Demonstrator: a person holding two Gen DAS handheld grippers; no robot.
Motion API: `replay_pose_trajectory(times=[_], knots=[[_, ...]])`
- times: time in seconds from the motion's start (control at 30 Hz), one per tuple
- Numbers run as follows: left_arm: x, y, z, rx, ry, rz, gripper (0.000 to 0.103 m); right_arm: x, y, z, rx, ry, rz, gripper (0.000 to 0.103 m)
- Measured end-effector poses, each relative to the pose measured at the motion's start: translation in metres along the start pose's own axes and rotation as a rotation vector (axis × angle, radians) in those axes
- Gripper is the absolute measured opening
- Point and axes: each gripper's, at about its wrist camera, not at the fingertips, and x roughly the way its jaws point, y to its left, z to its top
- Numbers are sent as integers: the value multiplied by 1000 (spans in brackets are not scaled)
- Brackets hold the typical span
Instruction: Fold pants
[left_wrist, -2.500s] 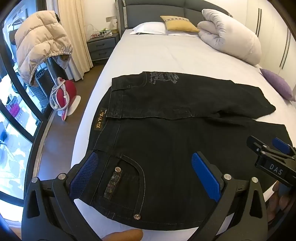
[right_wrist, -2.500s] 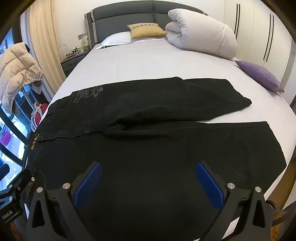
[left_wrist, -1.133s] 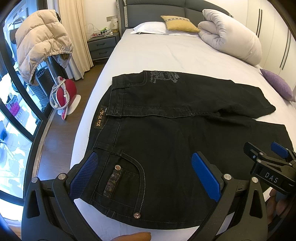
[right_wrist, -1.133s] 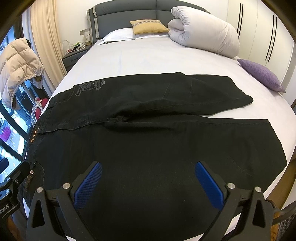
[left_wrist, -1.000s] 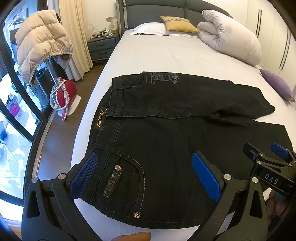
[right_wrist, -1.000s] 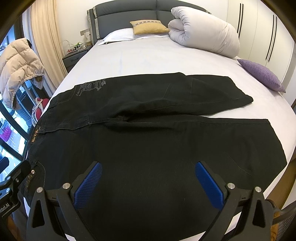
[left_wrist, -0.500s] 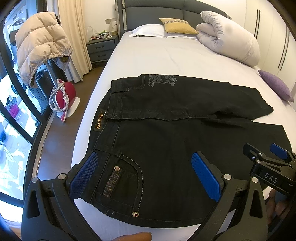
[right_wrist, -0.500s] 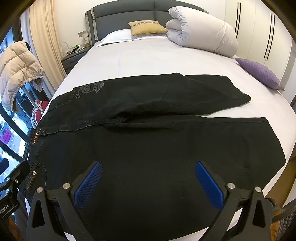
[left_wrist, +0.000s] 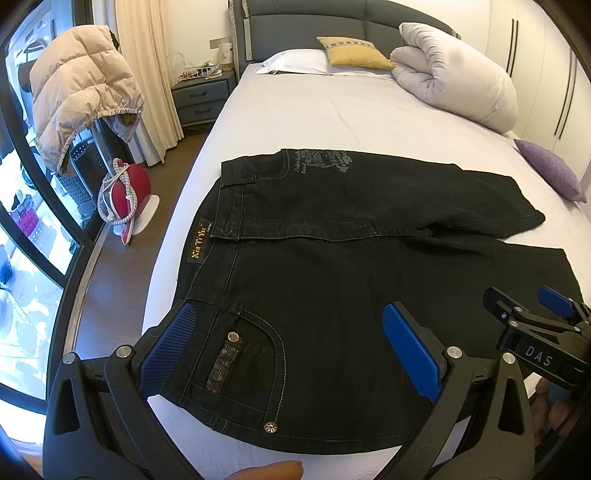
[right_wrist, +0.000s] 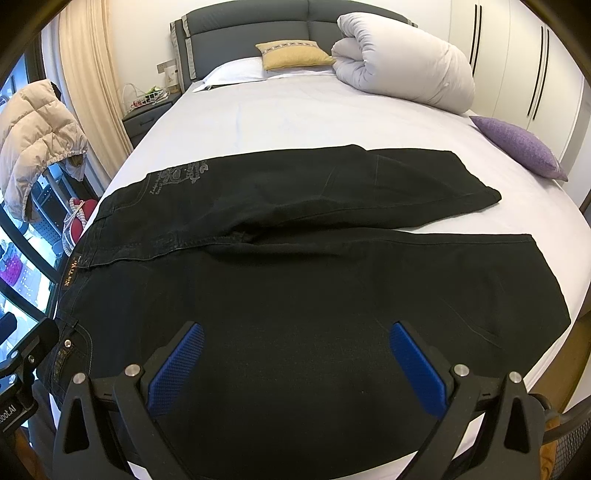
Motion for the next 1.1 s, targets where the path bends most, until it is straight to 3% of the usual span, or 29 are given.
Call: replay_pose_trajectory(times=[0.53, 0.8, 1.1], knots=[[-8, -4, 5, 2, -24, 6, 103, -1, 3, 0, -9, 6, -1, 103], [-24, -7, 9, 46, -118, -23, 103, -1, 6, 2, -21, 3, 2, 103], [-17, 3, 36, 107, -150, -58, 103, -3, 3, 32, -56, -67, 11, 103]])
